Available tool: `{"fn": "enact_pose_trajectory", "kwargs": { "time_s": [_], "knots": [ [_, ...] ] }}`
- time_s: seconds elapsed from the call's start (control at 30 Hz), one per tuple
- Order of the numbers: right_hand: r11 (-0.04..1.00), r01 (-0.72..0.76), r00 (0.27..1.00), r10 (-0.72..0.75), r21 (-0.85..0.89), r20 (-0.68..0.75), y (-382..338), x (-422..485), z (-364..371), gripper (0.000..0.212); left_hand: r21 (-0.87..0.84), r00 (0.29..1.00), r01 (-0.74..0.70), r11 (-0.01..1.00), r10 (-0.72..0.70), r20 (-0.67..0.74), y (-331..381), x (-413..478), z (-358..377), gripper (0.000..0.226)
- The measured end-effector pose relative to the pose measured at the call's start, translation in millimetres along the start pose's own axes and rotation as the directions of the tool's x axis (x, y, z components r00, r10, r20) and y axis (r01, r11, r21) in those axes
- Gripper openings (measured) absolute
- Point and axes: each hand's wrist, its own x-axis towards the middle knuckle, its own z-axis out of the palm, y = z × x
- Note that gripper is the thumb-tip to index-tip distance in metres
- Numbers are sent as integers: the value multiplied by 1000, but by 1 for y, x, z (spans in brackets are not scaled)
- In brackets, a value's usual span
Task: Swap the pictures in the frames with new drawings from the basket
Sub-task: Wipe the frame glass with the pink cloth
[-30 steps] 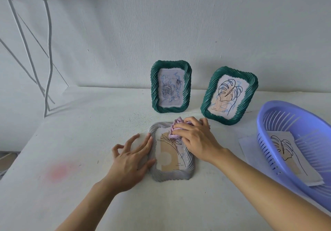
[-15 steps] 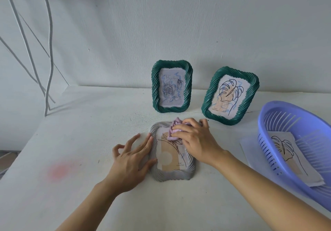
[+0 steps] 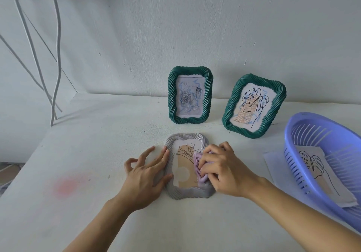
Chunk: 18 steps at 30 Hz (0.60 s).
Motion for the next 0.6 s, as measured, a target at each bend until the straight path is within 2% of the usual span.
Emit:
{"fn": "enact_pose_trajectory", "kwargs": {
  "time_s": [0.13,0.23,0.33,0.43,0.6],
  "knots": [
    [996,-63,994,57,-66,-88,21,22,1,24,-7,1000,-1,1000,1,-3,1,0,-1,67],
    [987,-120,988,108,-111,-110,29,38,7,16,-12,1000,3,1000,-3,2,1,0,-1,65],
    [982,-169,978,156,-90,-138,21,48,19,18,-4,1000,3,1000,-3,6,1,0,-1,65],
    [988,-152,980,155,29,-127,0,50,35,25,7,1000,3,1000,-3,3,2,0,-1,64],
    [957,16,1000,-19,291,6,-16,29,37,33,35,1000,2,999,-2,9,2,-1,0,63]
  ]
}}
